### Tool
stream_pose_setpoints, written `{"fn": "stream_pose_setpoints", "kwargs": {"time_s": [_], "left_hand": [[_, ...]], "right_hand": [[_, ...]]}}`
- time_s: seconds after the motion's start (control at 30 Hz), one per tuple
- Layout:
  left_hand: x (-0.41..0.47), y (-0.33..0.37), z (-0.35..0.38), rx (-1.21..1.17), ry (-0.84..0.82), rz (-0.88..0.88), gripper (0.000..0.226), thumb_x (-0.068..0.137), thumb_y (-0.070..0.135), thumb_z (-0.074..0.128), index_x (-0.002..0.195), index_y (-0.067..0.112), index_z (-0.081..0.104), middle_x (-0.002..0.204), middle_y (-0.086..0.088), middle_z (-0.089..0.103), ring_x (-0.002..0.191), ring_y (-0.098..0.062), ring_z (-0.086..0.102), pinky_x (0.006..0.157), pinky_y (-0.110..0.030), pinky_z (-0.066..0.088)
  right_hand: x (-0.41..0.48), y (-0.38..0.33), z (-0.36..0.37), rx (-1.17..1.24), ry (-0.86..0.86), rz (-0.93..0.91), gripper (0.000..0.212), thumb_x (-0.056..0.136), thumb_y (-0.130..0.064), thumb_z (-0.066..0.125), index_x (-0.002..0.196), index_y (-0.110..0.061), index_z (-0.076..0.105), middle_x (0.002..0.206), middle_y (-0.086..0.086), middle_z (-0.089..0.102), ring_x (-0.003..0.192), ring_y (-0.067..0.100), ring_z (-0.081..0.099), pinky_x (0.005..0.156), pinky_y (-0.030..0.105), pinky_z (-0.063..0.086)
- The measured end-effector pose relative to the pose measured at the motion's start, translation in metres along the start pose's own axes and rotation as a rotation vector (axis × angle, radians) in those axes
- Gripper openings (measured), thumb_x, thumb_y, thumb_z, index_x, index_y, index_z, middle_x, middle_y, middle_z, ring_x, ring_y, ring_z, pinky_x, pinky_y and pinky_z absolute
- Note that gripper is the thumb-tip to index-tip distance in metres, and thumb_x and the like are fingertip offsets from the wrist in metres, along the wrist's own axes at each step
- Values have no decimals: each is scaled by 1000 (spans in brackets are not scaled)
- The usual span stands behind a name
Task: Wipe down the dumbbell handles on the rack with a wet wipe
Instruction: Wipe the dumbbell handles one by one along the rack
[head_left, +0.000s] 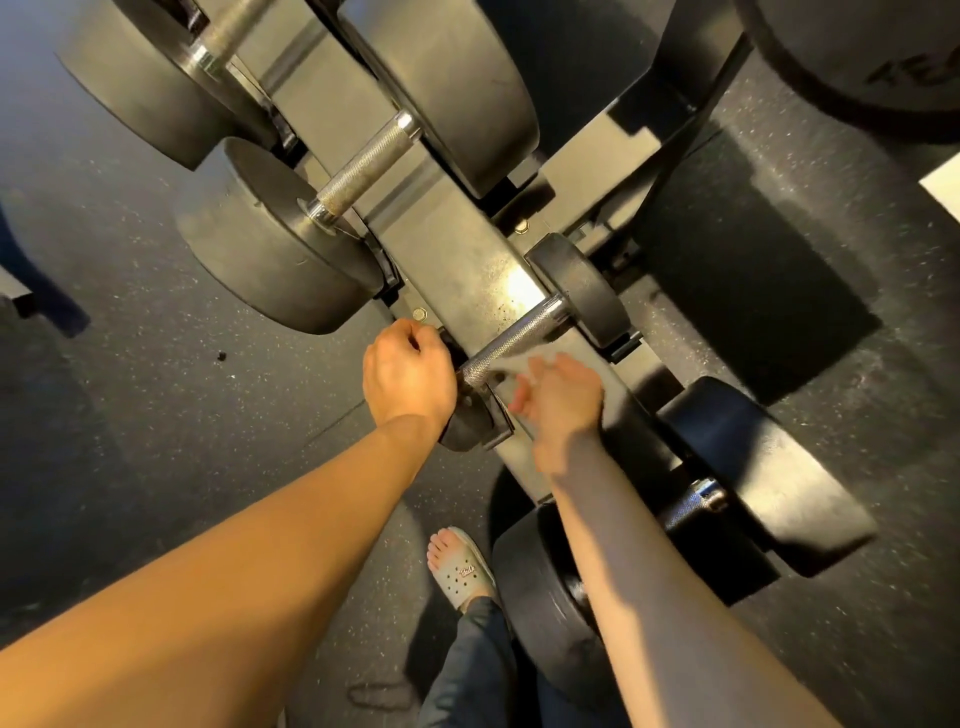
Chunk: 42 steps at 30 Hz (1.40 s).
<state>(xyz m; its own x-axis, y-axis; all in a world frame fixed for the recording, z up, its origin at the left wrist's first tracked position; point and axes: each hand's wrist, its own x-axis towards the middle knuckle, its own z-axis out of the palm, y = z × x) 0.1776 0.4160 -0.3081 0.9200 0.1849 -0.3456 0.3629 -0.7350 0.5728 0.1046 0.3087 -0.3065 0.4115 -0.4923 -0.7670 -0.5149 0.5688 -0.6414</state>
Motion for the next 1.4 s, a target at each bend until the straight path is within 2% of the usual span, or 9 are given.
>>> {"fn": "stream_pose_setpoints", "kwargs": {"time_s": [0.1,0.23,0.4,0.6,0.7,0.87,1.1,1.2,1.4], "left_hand": [[0,0,0,10,9,15,34,97,20,45,63,21,44,65,0,49,76,-30,50,66,-38,35],[1,-1,0,-13,15,9,28,96,18,45,74,10,59,69,-4,56,79,-32,56,67,-41,40],[-1,0,-2,-147,15,-37,28,101,18,42,92,10,67,78,2,60,85,-27,56,75,-38,40],[1,-2,-2,-243,14,-65,31,95,22,40,88,8,67,84,-5,65,88,-29,59,83,-45,49],[2,-1,-2,-244,15,-69,28,98,16,42,90,6,67,85,-5,65,87,-27,59,81,-44,49],[2,-2,-2,-227,8,-59,29,99,12,41,92,8,68,84,3,63,86,-21,57,76,-34,43],[4,-5,-2,-176,-55,-34,28,101,13,39,94,14,66,93,0,63,97,-24,56,80,-34,40],[6,-8,0,-150,-104,-20,28,102,15,38,96,17,65,103,-2,64,104,-27,56,94,-45,45],[9,-10,-3,-101,-183,37,29,104,17,38,99,12,66,107,-2,60,108,-22,49,97,-36,37]], "right_hand": [[10,-16,4,445,126,81,18,104,-4,50,92,-6,62,63,2,57,51,8,51,50,21,46],[8,12,17,17,134,-142,37,101,-8,51,68,-23,54,65,-1,53,56,12,47,51,28,40],[-3,28,2,-684,-260,-276,39,95,-9,61,58,-16,48,57,-5,45,48,3,37,42,13,29],[1,3,14,-269,-20,-246,26,93,-24,72,71,-12,65,66,-5,63,57,-2,61,50,11,43],[-7,25,30,-599,-73,-326,31,92,-42,71,83,-12,73,78,1,72,72,18,68,61,29,51],[-4,22,15,-915,-212,-468,31,98,-43,61,94,-15,75,86,-2,72,76,14,65,58,27,45],[16,3,8,-26,322,-227,30,106,-24,54,96,-1,72,81,9,70,65,17,63,48,17,48],[11,17,31,-103,392,-304,33,107,-18,49,102,5,71,89,12,69,84,23,66,65,8,46],[-16,59,35,-405,97,-191,37,105,-42,44,116,-15,68,113,3,70,110,18,66,96,38,54]]}}
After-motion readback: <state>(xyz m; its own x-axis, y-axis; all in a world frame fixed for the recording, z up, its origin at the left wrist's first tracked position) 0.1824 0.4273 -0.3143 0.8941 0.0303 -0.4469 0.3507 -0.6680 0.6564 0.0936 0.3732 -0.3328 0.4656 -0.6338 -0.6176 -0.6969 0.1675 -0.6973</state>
